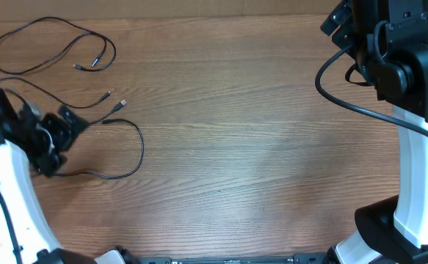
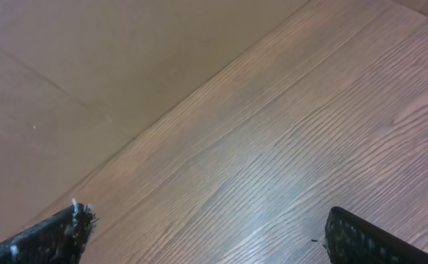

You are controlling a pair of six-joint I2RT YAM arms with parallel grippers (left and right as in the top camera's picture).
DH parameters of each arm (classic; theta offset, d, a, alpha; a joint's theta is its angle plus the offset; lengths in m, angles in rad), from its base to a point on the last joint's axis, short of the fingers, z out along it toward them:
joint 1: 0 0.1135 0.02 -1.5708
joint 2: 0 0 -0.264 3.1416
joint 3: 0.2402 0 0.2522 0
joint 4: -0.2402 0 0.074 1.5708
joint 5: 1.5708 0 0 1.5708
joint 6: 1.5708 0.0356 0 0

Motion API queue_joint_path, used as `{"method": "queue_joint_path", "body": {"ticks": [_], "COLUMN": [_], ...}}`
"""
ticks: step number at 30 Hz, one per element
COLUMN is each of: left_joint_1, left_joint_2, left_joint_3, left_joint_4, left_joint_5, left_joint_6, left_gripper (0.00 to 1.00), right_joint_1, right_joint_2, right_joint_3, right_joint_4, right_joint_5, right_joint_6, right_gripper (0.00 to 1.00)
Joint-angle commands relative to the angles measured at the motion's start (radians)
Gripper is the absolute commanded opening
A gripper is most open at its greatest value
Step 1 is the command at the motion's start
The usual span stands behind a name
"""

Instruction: Untangle cables

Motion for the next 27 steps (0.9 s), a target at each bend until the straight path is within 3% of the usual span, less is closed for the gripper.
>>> {"method": "queue_joint_path", "body": {"ticks": [1, 7, 11, 16, 18, 23, 24, 27], "left_joint_1": [-0.029, -0.04, -0.04, -0.053, -0.053, -0.053, -0.053, -0.053], "left_joint_2": [-0.009, 0.02, 0.046, 0.098, 0.116, 0.143, 0.142, 0.141], "left_joint_3": [-0.216, -0.464, -0.541, -0.589, -0.589, -0.589, -0.587, -0.561], "left_joint_4": [0.103, 0.379, 0.497, 0.583, 0.597, 0.603, 0.602, 0.576], "left_joint_5": [-0.145, -0.15, -0.196, -0.291, -0.294, -0.294, -0.296, -0.284], "left_joint_6": [-0.195, -0.306, -0.332, -0.33, -0.319, -0.319, -0.319, -0.319], "left_gripper": [0.99, 1.0, 0.81, 0.76, 0.67, 0.09, 0.04, 0.04], "right_joint_1": [-0.001, -0.001, -0.001, -0.001, -0.001, -0.001, -0.001, -0.001], "right_joint_2": [-0.003, -0.003, -0.003, -0.003, -0.003, -0.003, -0.003, -0.003], "right_joint_3": [-0.006, -0.006, -0.006, -0.006, -0.006, -0.006, -0.006, -0.006], "right_joint_4": [0.002, 0.002, 0.002, 0.002, 0.002, 0.002, 0.002, 0.002], "right_joint_5": [0.013, 0.013, 0.013, 0.013, 0.013, 0.013, 0.013, 0.013], "right_joint_6": [-0.009, -0.009, -0.009, -0.009, -0.009, -0.009, -0.009, -0.009], "right_gripper": [1.0, 1.0, 1.0, 1.0, 1.0, 1.0, 1.0, 1.0]}}
